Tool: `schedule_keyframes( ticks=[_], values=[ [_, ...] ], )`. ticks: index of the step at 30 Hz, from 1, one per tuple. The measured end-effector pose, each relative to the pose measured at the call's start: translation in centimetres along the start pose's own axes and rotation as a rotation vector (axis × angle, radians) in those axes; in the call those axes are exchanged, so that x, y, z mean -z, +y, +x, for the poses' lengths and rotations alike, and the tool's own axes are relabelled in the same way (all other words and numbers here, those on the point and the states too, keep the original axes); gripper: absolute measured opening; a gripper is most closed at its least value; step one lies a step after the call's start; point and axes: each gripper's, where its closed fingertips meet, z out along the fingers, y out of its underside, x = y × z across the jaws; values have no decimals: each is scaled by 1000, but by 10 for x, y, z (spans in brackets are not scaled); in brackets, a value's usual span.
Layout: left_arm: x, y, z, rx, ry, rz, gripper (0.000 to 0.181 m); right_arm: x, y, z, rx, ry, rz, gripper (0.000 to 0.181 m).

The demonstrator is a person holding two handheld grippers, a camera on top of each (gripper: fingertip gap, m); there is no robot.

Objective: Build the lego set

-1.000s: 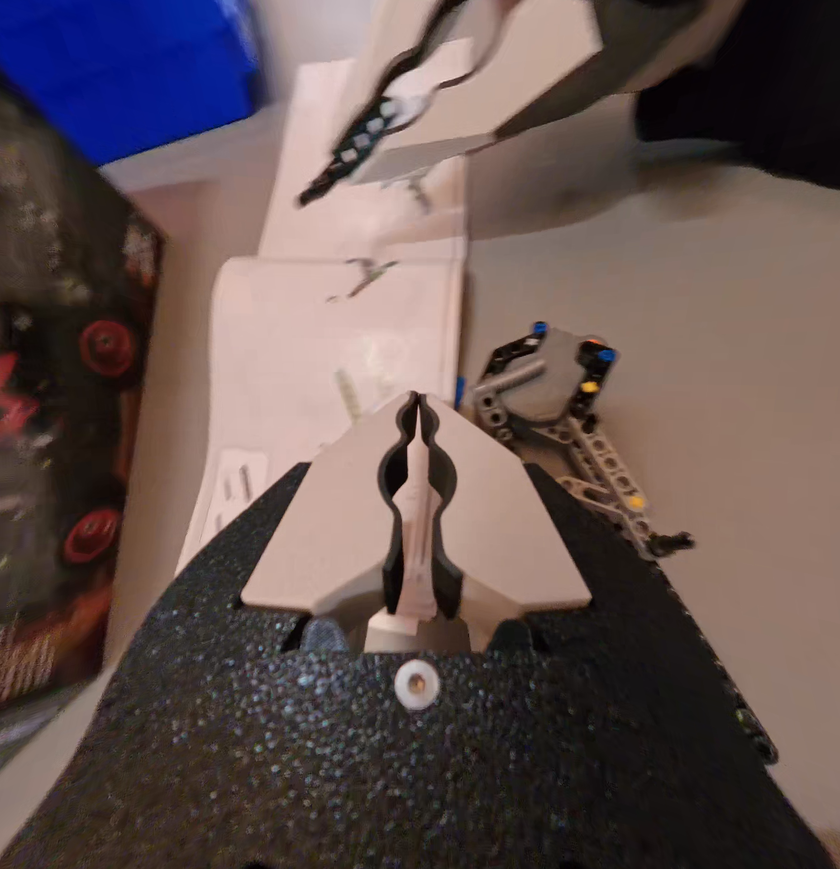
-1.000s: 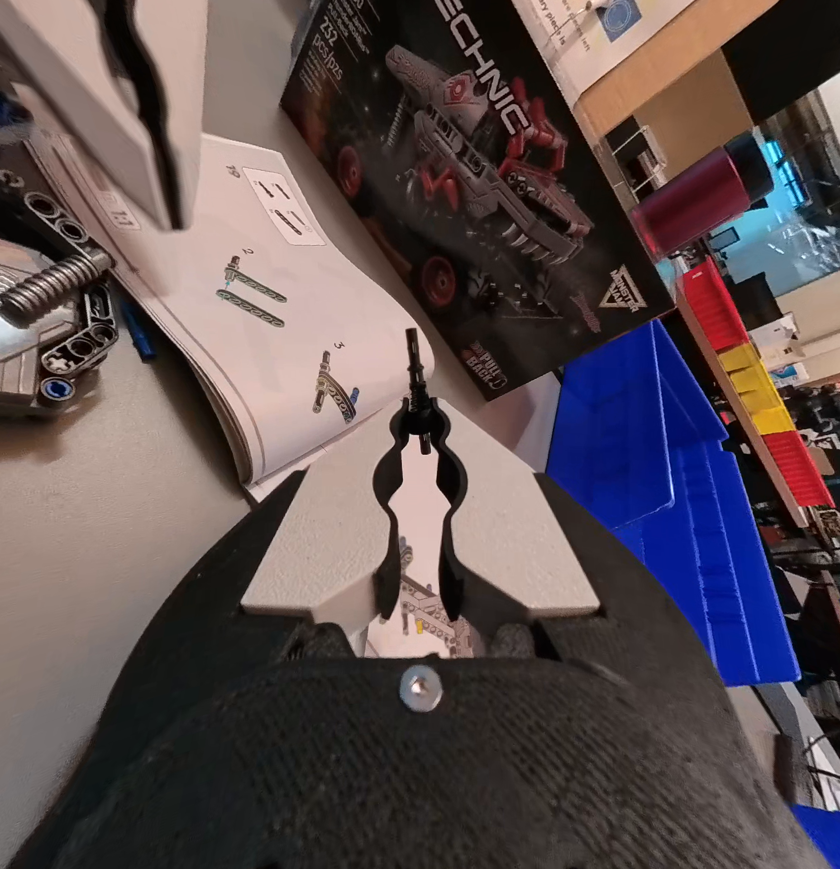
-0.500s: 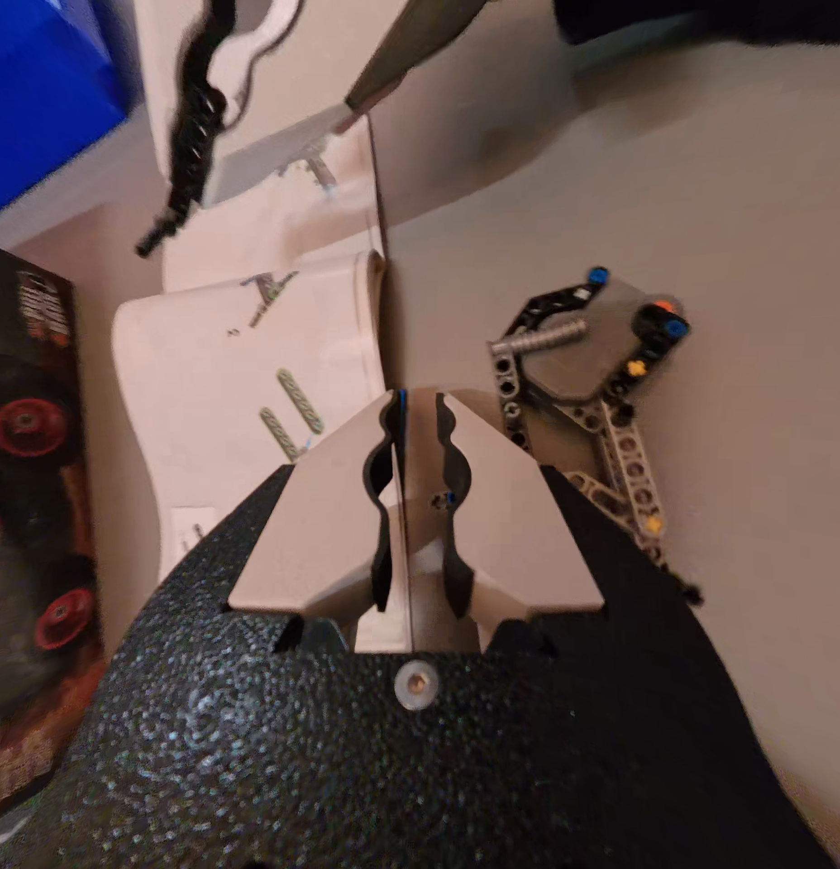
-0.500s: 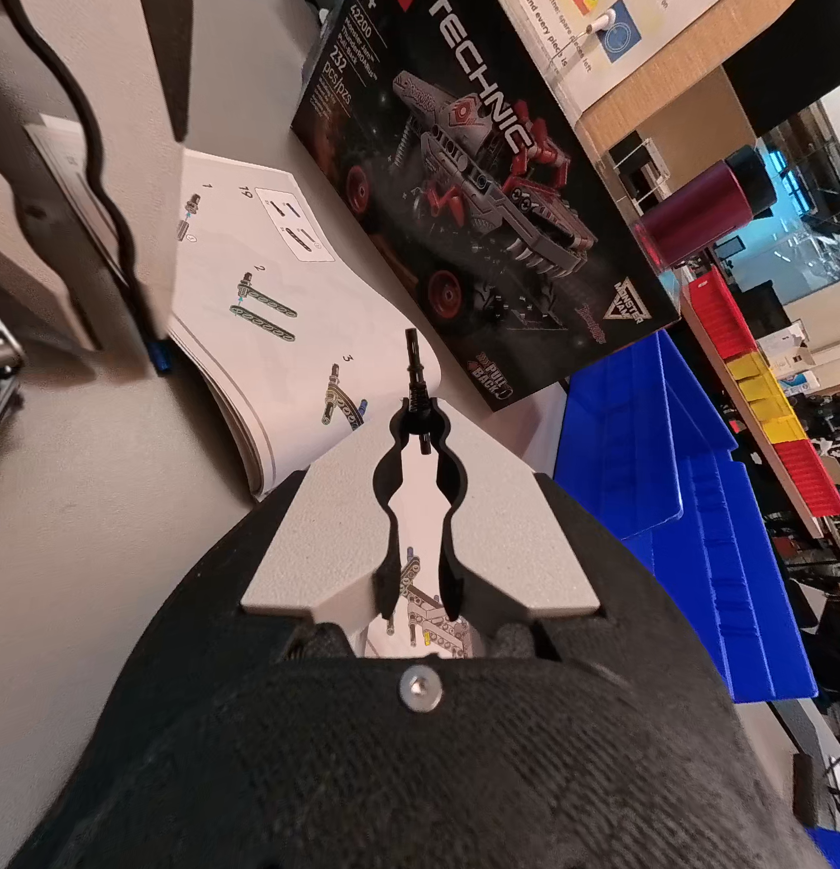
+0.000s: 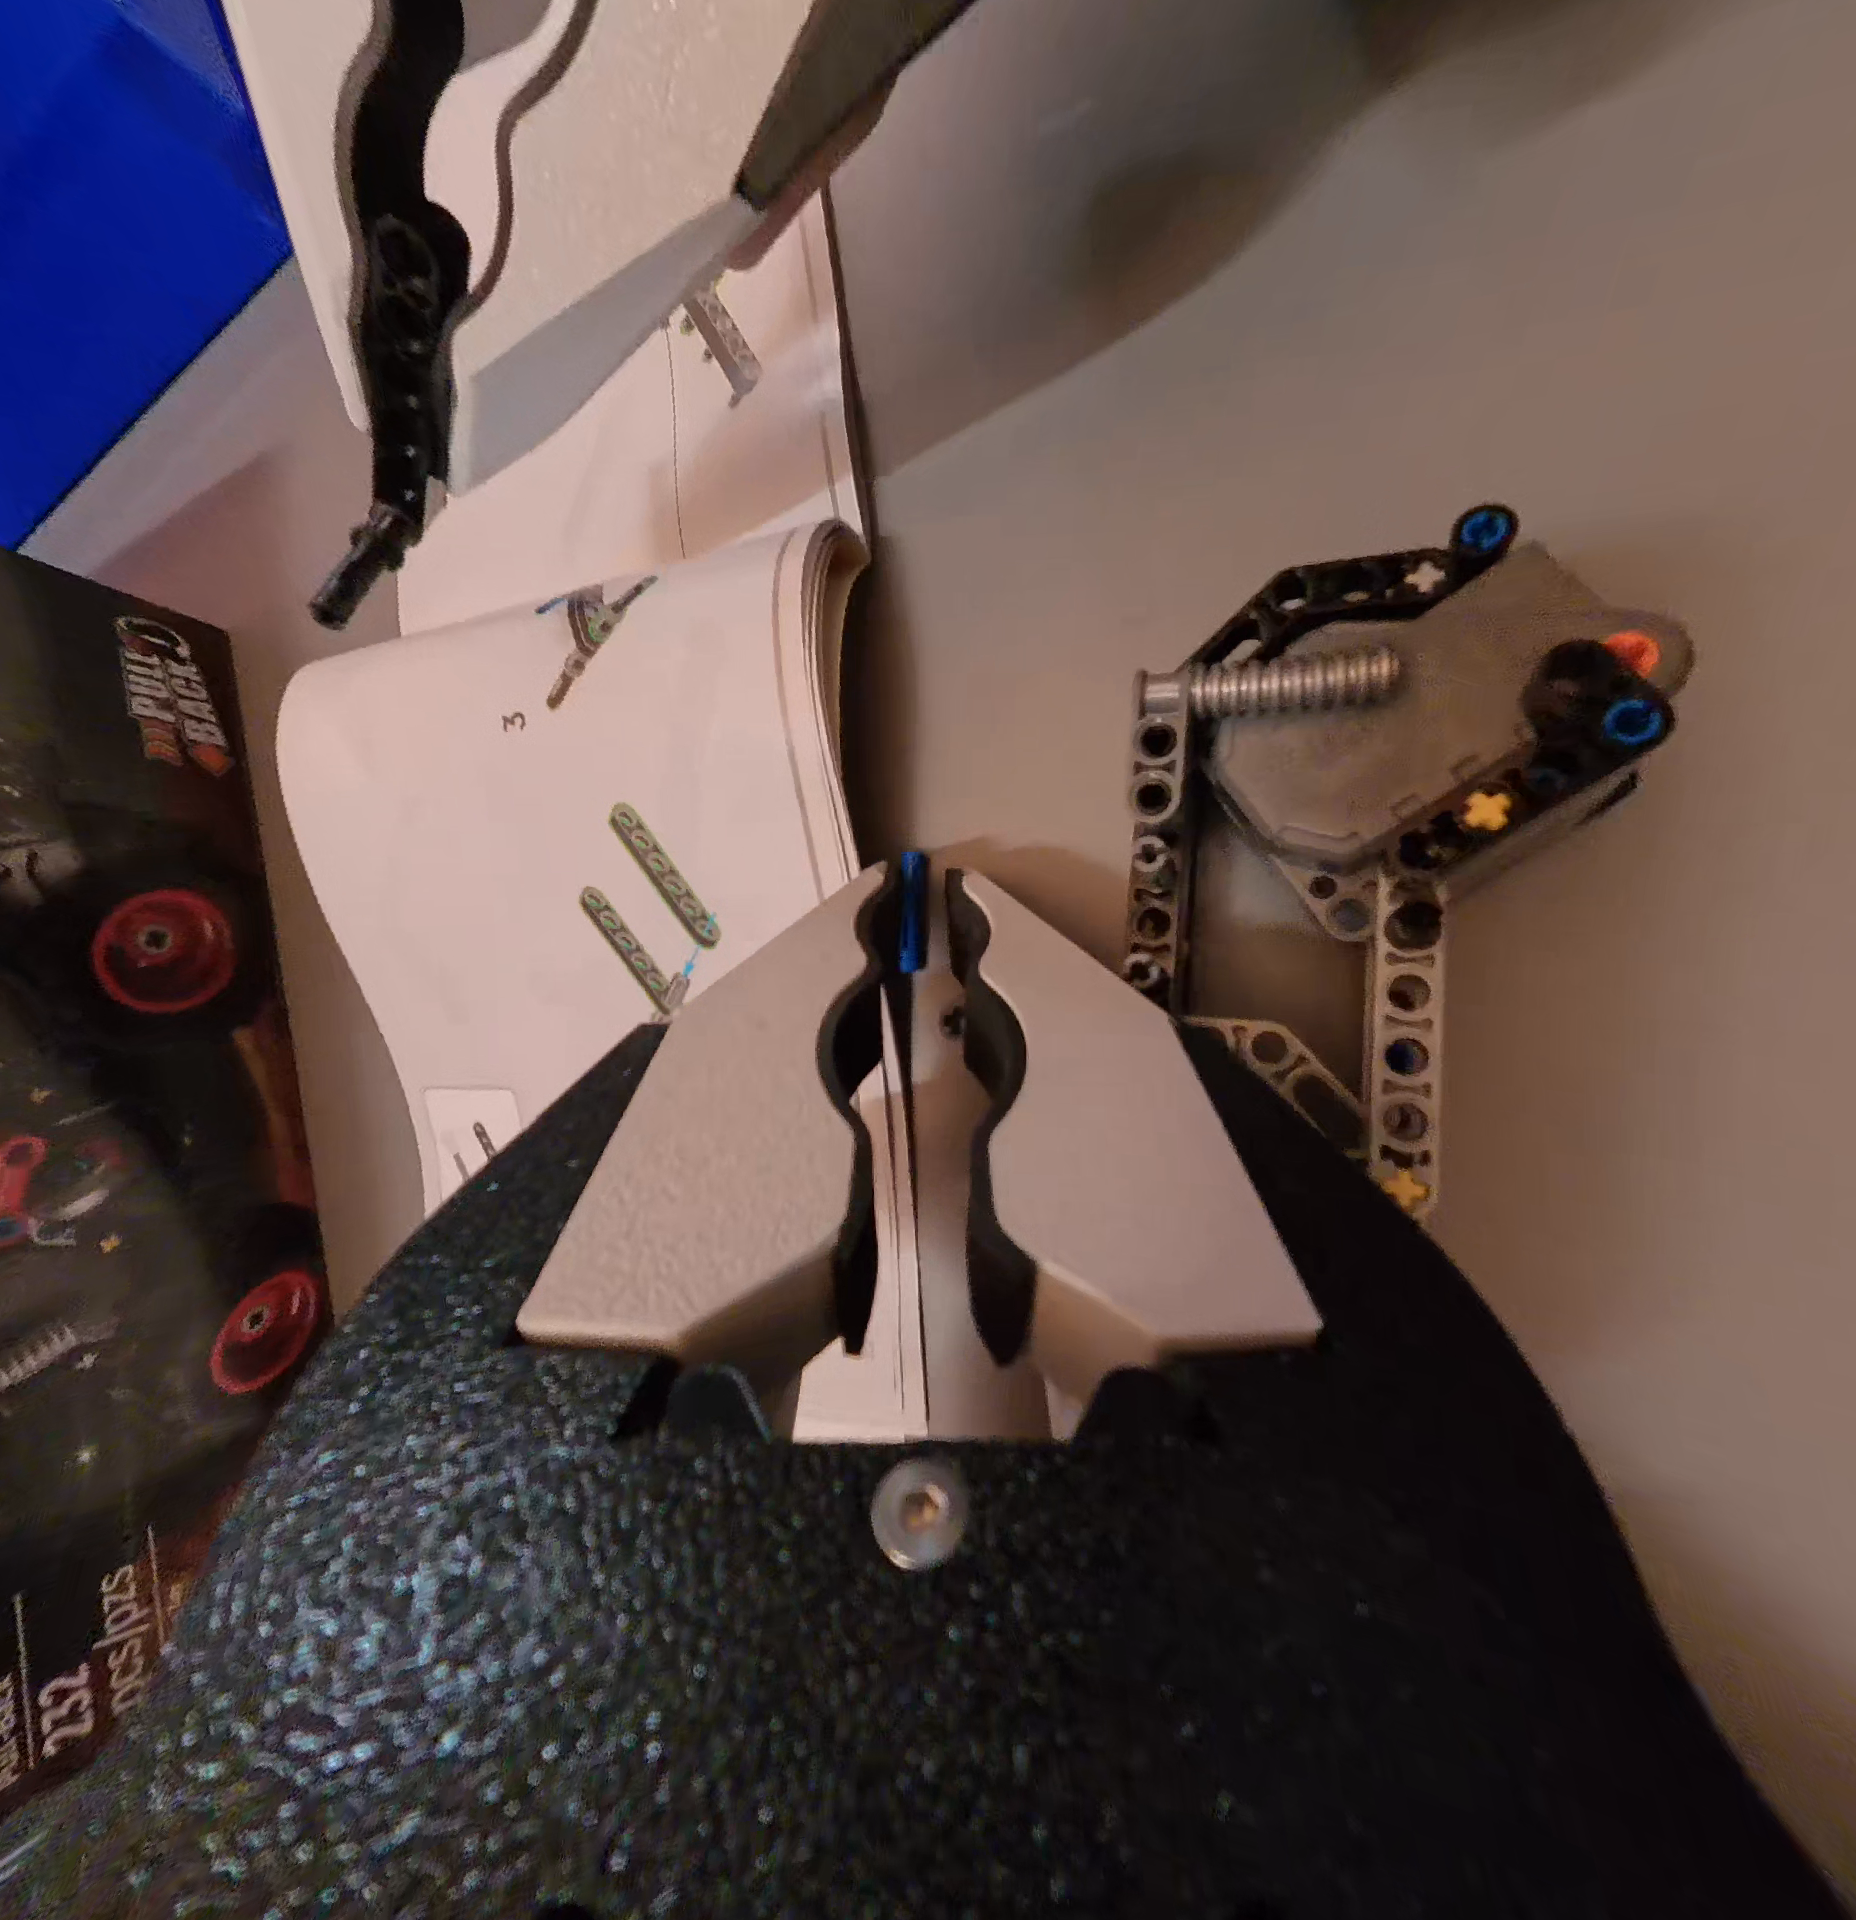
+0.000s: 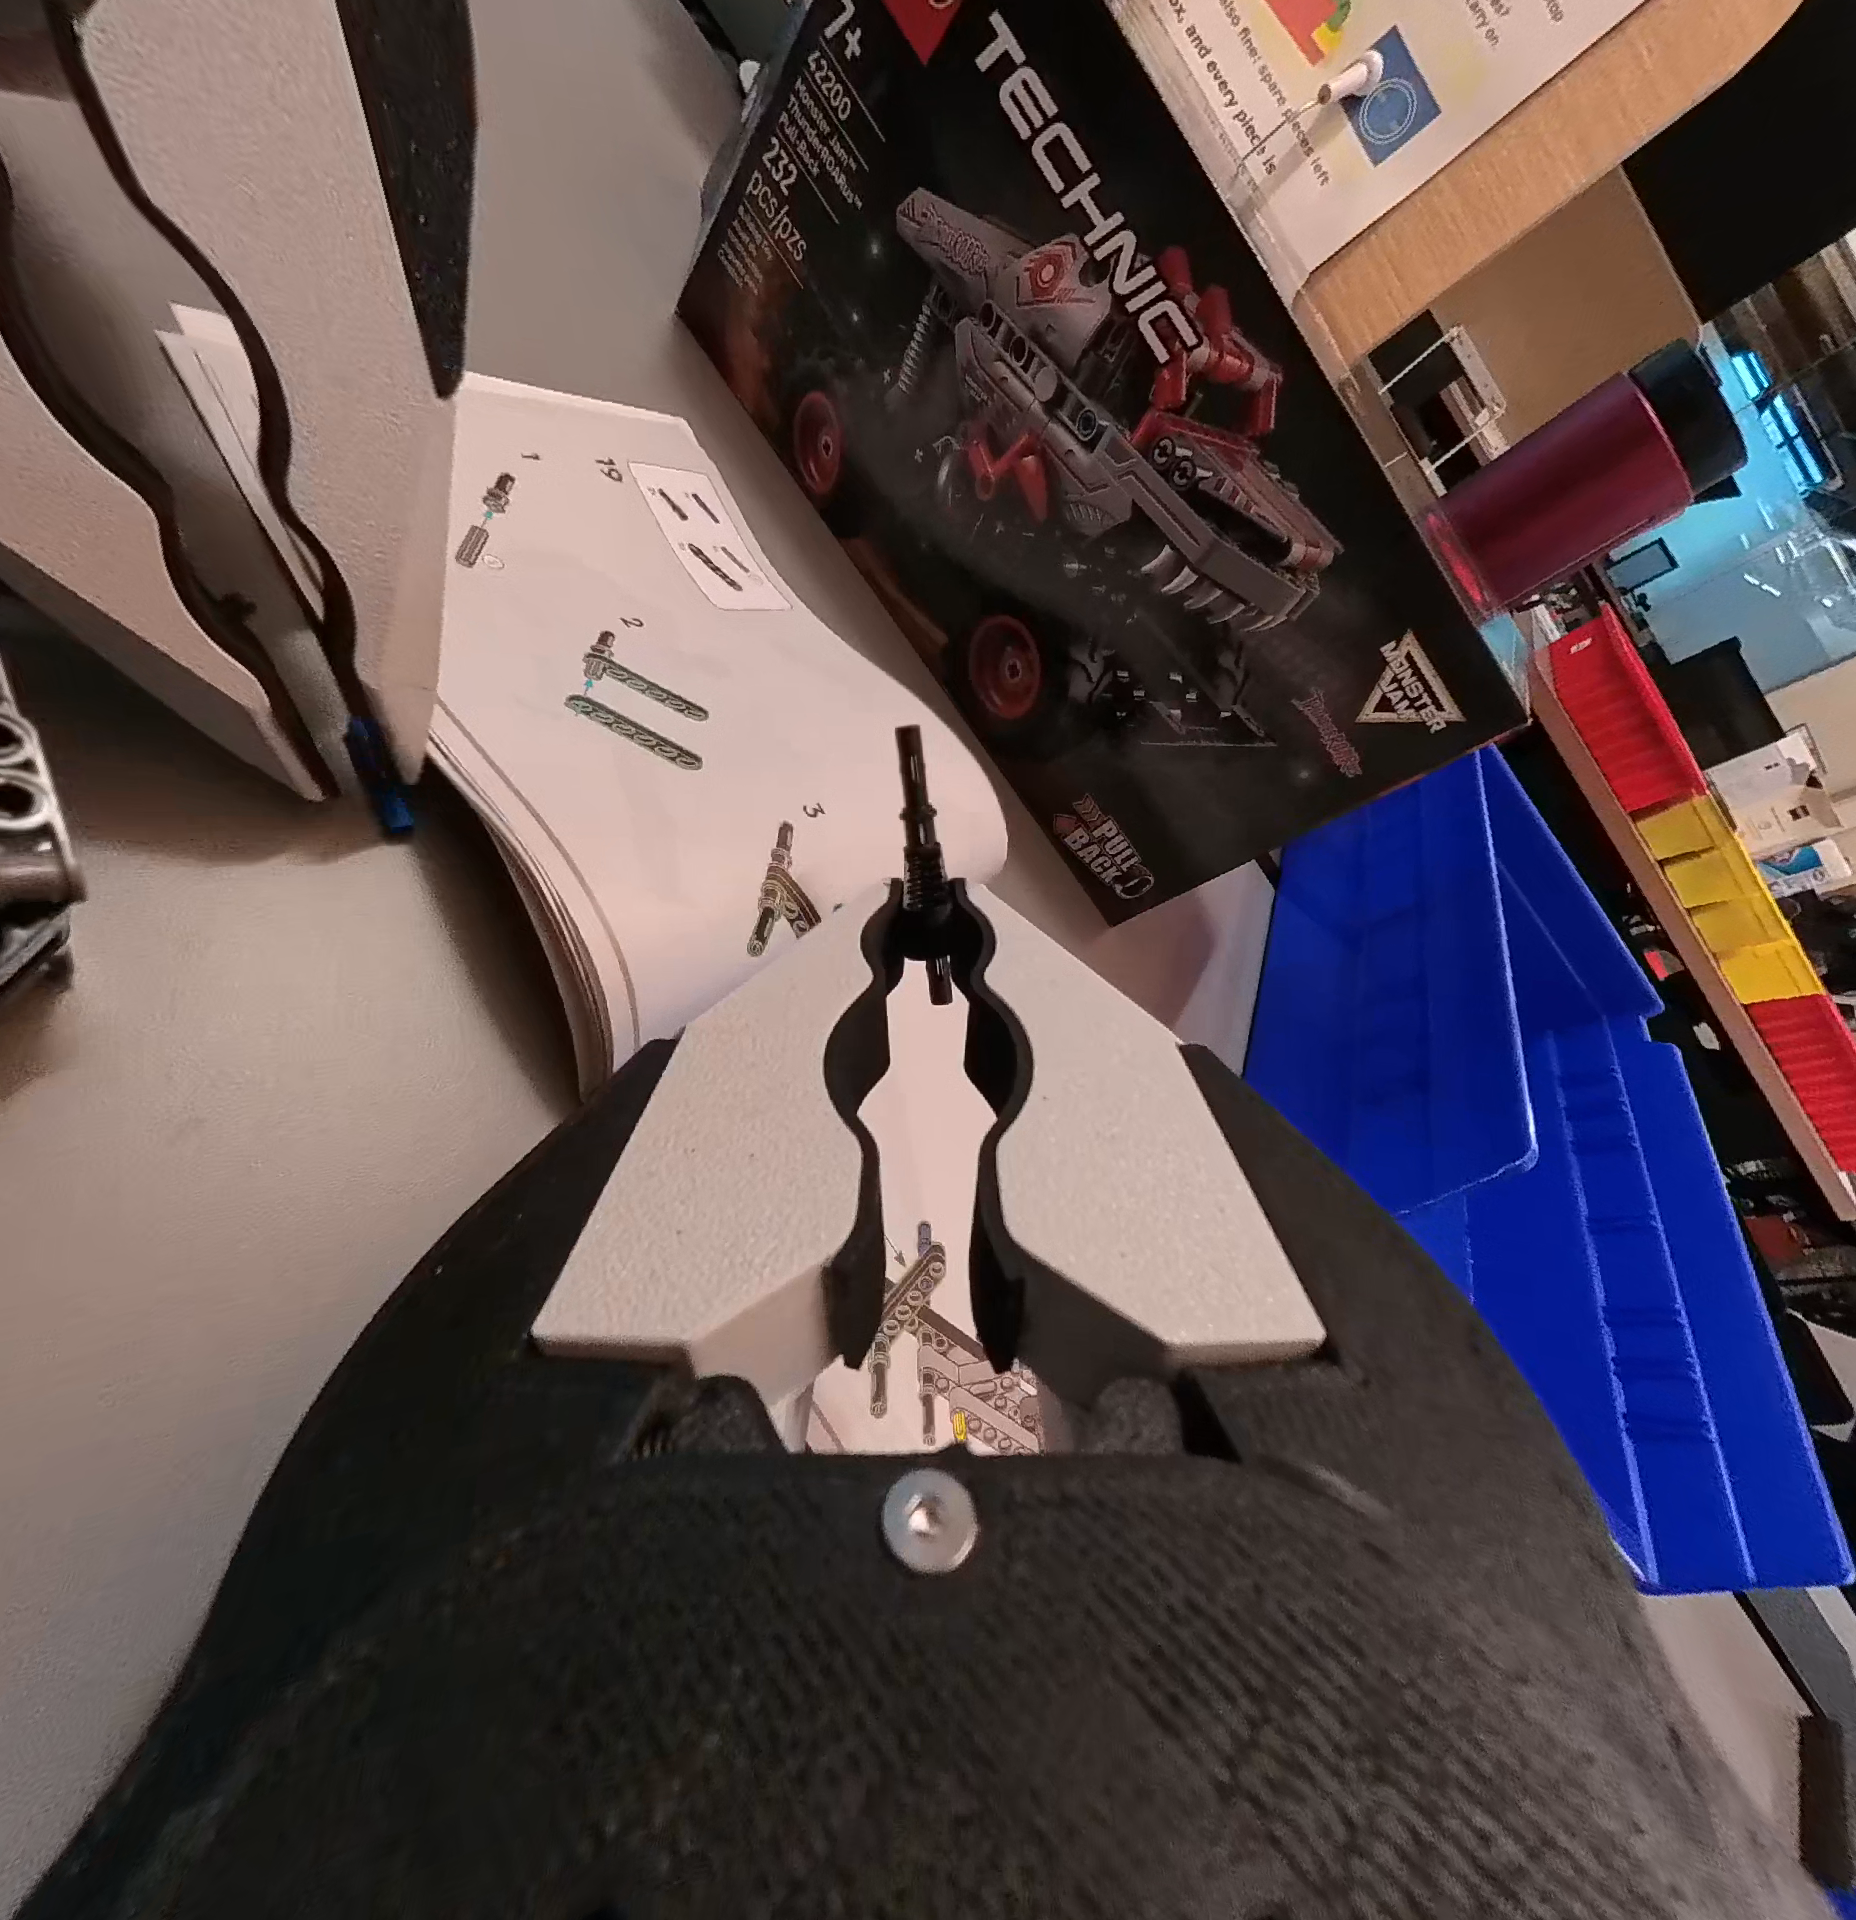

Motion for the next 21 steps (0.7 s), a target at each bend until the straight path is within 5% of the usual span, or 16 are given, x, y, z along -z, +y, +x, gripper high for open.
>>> schedule_keyframes(
  ticks=[14,21],
  values=[
    [3,15,-6,63,44,-54,3,1,-1,1,-5,-2,18,5],
    [25,-1,-24,202,40,135,3,6,7,15,-83,32,22,5]
  ],
)
